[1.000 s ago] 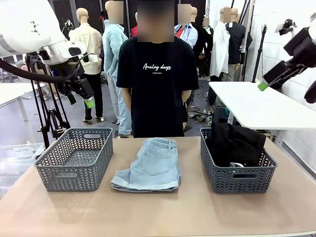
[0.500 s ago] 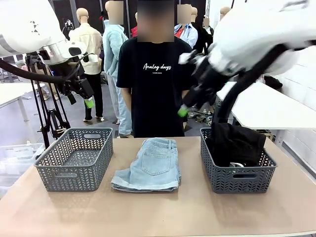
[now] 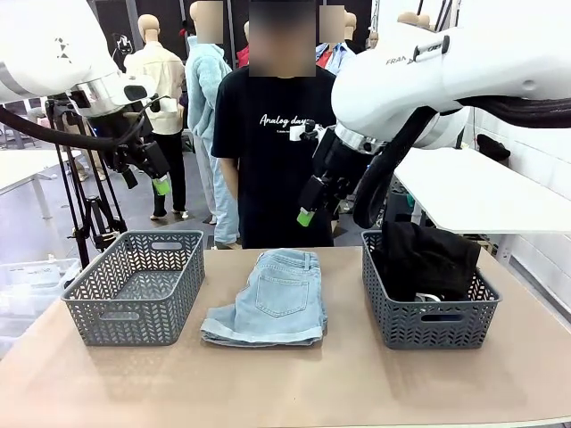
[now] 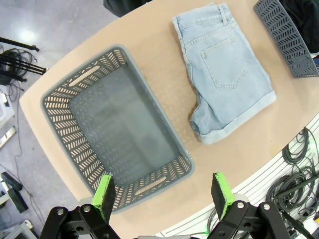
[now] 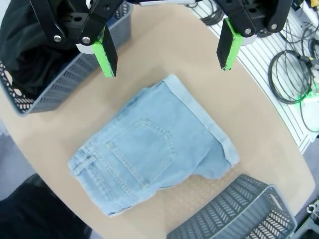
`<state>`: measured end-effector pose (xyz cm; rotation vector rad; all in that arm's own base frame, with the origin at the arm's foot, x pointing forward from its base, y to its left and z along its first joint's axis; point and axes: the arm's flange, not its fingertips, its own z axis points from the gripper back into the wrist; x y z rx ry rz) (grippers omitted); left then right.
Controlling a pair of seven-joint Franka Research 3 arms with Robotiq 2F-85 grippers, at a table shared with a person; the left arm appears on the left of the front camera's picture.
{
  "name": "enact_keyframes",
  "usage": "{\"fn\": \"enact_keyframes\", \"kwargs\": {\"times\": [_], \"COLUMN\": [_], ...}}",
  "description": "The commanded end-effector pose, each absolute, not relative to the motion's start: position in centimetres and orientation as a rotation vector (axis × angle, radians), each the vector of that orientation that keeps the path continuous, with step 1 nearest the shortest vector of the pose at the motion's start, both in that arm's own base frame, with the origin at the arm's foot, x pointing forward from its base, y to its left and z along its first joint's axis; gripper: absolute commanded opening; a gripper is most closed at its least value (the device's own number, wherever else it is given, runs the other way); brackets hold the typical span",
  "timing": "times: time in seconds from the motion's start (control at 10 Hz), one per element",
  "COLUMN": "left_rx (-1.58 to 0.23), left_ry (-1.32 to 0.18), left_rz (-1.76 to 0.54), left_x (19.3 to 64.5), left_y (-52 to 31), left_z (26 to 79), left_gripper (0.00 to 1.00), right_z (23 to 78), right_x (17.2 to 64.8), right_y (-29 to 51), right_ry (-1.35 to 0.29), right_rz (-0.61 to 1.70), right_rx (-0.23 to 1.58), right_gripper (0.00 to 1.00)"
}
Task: Sort the tops and bottoms.
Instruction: Lift clothes from the center of the table with your right hand.
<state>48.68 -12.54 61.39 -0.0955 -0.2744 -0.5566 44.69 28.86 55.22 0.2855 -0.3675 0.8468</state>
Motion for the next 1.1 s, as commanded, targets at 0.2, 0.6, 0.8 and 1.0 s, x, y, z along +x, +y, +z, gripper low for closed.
{"fn": "enact_keyframes", "kwargs": {"times": [0.2, 0.6, 0.8, 1.0], "left_rx": [-0.096, -0.096, -0.096, -0.096], "left_ry": [-0.286, -0.286, -0.286, -0.286], "left_rz": [-0.554, -0.554, -0.554, -0.554], "left_x": [48.6, 48.6, 48.6, 48.6], "left_y": [-12.4, -12.4, -12.4, -12.4], "left_z": [61.6, 61.6, 61.6, 61.6], "left_gripper": [1.0, 1.0, 1.0, 1.0], "right_z": [54.4, 46.5, 43.6, 41.3], "right_x": [44.5, 50.6, 51.9, 52.7], "right_y": [29.4, 39.2, 42.2, 43.7], "right_ry": [-0.432, -0.396, -0.447, -0.52], "right_rz": [0.768, 0.642, 0.601, 0.519], "right_rx": [0.341, 0.335, 0.347, 0.324], "right_gripper": [1.0, 1.0, 1.0, 1.0]}}
